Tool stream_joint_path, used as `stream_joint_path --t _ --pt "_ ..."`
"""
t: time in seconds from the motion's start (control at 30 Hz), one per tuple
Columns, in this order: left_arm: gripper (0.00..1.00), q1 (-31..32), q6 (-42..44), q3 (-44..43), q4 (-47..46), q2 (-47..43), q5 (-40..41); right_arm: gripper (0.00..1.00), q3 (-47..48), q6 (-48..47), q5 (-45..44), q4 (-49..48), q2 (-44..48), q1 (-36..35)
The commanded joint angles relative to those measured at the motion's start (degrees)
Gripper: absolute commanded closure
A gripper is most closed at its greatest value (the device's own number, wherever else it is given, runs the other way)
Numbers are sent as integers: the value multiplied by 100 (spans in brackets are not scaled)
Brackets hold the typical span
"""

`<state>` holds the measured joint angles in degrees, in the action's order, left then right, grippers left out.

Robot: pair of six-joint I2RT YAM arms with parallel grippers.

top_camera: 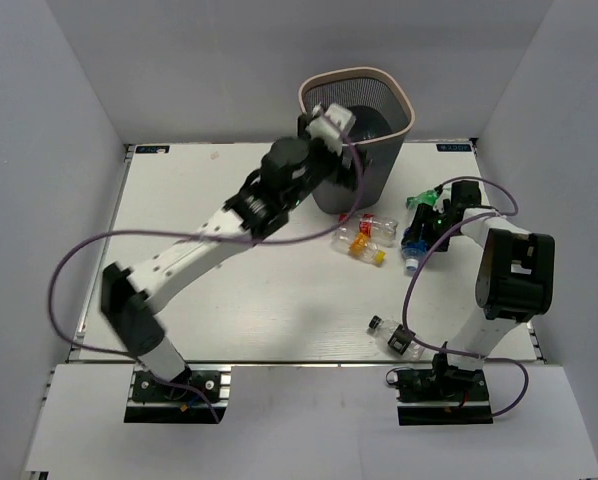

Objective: Put the plastic bottles in the bin

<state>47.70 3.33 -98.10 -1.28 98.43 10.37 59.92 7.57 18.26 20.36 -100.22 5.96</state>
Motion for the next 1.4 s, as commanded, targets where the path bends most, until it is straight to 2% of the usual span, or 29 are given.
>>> stream_joint_path --t 0.0,0.03,0.1,0.13,0.17,0.23,0.27,0.3,0.37,0.5,0.53,0.67,0.77,0.8,0.87,0.9,0.97,1.0,1.03,1.07,1.1,1.13,1.2,1.27,1.37 --pt "0 230 -1015 1589 444 -1252 -615 44 99 -106 -227 56 264 72" --pt "0 318 -1184 2254 444 -1430 -615 52 29 -194 -183 82 615 90" --pt "0 371 -1605 2890 496 -1625 -615 57 -24 -624 53 170 1229 107" --pt "0 432 -1712 3007 497 -1625 -615 64 -50 -713 150 187 1407 108" --pt "0 433 -1835 3077 567 -1625 -754 67 -42 -1018 308 257 2001 108" --pt "0 433 -2247 3156 620 -1389 -887 70 19 -1196 852 302 2331 107" --pt "0 433 -2406 3227 550 -1153 -1018 75 72 -1301 915 293 2828 108" --pt "0 433 -2582 3306 480 -1038 -1020 75 90 -1381 1351 241 3016 99" --pt "0 302 -3336 3437 225 -705 -1081 79 169 -1373 1504 -92 3438 73" --pt "0 248 -4620 3491 -223 -326 -1081 79 406 -1136 2276 -909 3949 29" --pt "0 248 -4831 3491 -372 -194 -1081 79 467 -935 2426 -1442 3941 2" --pt "0 248 -5982 3684 -1249 -9 -967 77 1055 -380 2463 -2527 3414 -156" --pt "0 248 -6501 3685 -1567 149 -896 77 1828 103 2367 -3282 2624 -358" --pt "0 187 -6651 3685 -1568 237 -896 77 2422 139 2331 -3362 2300 -489" --pt "0 187 -7037 3623 -1568 291 -835 76 2909 429 2165 -3451 1543 -804" --pt "0 135 -7135 3553 -1516 421 -757 74 3755 516 2138 -3329 862 -859" --pt "0 134 -7398 3422 -1167 483 -660 68 4715 517 1928 -3004 348 -1096" --pt "0 134 -7487 3421 -1060 484 -581 56 5400 534 1866 -2698 -472 -1149" --pt "0 134 -7540 3369 -963 536 -528 48 5721 587 1848 -2521 -750 -1236" --pt "0 134 -7610 3272 -666 537 -440 35 6455 605 1769 -2241 -1005 -1263" --pt "0 134 -7698 3271 -507 537 -248 10 7028 605 1716 -2064 -1486 -1272" --pt "0 134 -7759 3080 -331 589 -150 10 7468 605 1698 -2045 -1830 -1298" --pt "0 134 -7821 2886 186 712 87 10 7674 719 1567 -1799 -2009 -1290" --pt "0 134 -7883 2587 348 835 166 10 7404 746 1488 -1807 -1827 -1246" --pt "0 134 -7997 2516 -3 1107 220 10 6763 456 1601 -1676 -1457 -1185"
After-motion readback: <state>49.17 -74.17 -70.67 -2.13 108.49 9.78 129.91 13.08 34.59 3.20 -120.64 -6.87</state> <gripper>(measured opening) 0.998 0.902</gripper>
